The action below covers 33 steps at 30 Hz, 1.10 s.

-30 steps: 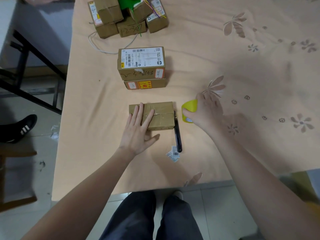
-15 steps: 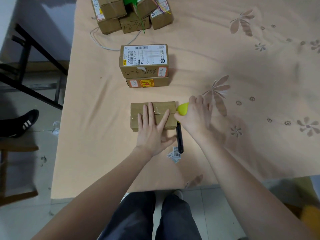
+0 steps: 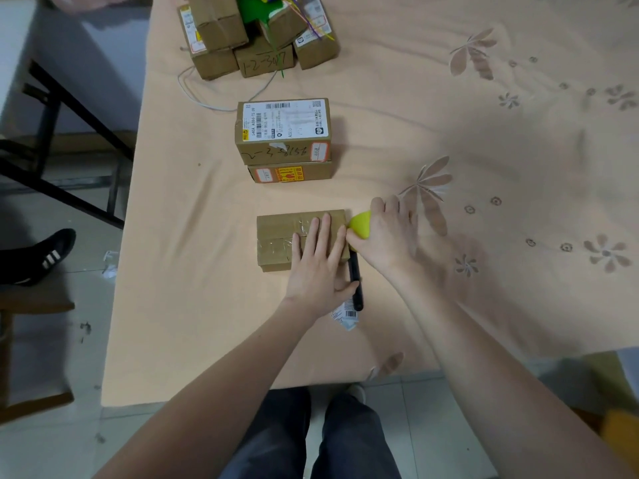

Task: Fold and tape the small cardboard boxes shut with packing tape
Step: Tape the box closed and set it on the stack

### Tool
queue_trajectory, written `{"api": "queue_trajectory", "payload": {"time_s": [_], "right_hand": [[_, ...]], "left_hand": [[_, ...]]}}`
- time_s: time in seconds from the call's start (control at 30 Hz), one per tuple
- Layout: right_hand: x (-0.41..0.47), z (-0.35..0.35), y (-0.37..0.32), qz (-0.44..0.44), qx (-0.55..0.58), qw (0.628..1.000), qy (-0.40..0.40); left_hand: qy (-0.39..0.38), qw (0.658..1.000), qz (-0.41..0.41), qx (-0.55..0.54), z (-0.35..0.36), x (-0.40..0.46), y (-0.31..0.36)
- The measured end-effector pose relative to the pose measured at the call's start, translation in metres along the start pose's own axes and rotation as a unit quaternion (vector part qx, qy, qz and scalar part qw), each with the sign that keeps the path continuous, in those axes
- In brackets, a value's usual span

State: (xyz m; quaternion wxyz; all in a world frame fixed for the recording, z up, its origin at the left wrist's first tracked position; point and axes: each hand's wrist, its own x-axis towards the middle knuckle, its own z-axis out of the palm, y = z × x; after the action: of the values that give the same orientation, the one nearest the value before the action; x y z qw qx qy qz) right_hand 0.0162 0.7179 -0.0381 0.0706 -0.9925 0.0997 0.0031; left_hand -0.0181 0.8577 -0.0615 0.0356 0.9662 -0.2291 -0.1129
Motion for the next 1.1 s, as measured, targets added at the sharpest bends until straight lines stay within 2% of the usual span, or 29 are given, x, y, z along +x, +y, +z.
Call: {"api": "queue_trajectory", "payload": {"time_s": [0.1,0.23,0.37,0.43,0.53,0.57,0.63,0.73,0.77,0.87,1.0,1.1], "right_hand": [[0.0,-0.006,0.023,0.016,0.039,0.999,-0.031],[-0.006,-0.018,0.057,0.11,0.089,0.988,-0.059],[-0.013,-0.03,0.067,0.131,0.156,0.976,-0.08],[-0.019,-0.035,0.066,0.134,0.167,0.976,-0.047],[-0.038,-0.045,0.059,0.103,0.195,0.971,0.087],[-0.048,-0.045,0.054,0.083,0.217,0.968,0.099],[-0.065,-0.039,0.04,0.041,0.223,0.974,0.027],[-0.079,-0.018,0.02,0.022,0.193,0.97,-0.148],[-0.079,-0.01,0.015,0.01,0.173,0.971,-0.167],[-0.073,0.011,0.007,0.011,0.128,0.978,-0.165],[-0.065,0.027,0.004,0.042,0.107,0.972,-0.203],[-0.059,0.024,0.008,0.066,0.163,0.964,-0.2]], "left_hand": [[0.002,1.0,-0.006,0.03,-0.009,0.003,-0.001],[0.033,0.998,-0.009,0.051,-0.027,0.018,-0.007],[-0.015,0.999,0.031,0.029,-0.031,0.038,-0.011],[-0.035,0.999,0.026,-0.019,-0.034,0.043,-0.011],[-0.021,0.996,0.012,-0.08,-0.041,0.043,-0.012],[-0.014,0.996,0.01,-0.092,-0.044,0.042,-0.012],[0.003,0.994,0.007,-0.109,-0.048,0.039,-0.01],[0.025,0.993,0.008,-0.112,-0.052,0.037,-0.004],[0.031,0.993,0.009,-0.111,-0.053,0.036,-0.003],[0.049,0.991,0.012,-0.126,-0.054,0.033,0.0],[0.046,0.981,0.012,-0.187,-0.056,0.03,-0.004],[0.016,0.98,0.021,-0.195,-0.061,0.03,-0.006]]}}
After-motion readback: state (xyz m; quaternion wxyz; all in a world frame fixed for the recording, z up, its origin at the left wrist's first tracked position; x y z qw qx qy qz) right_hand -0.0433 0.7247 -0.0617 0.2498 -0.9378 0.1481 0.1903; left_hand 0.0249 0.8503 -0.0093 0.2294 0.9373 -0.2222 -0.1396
